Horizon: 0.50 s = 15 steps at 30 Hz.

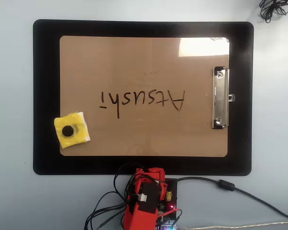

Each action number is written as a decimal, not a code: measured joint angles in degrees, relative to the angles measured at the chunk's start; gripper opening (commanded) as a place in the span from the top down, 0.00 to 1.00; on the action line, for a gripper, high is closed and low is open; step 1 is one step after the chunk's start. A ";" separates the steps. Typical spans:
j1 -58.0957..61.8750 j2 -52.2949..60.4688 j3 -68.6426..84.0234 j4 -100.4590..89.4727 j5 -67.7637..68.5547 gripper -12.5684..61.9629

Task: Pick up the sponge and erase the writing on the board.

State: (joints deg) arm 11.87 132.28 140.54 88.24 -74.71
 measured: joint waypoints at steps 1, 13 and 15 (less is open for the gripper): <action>0.09 0.00 0.00 0.00 0.00 0.37; 0.09 0.00 0.09 0.00 0.00 0.37; 0.00 0.00 -0.53 0.09 0.00 0.37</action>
State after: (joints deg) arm 11.87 132.28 140.01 88.33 -74.71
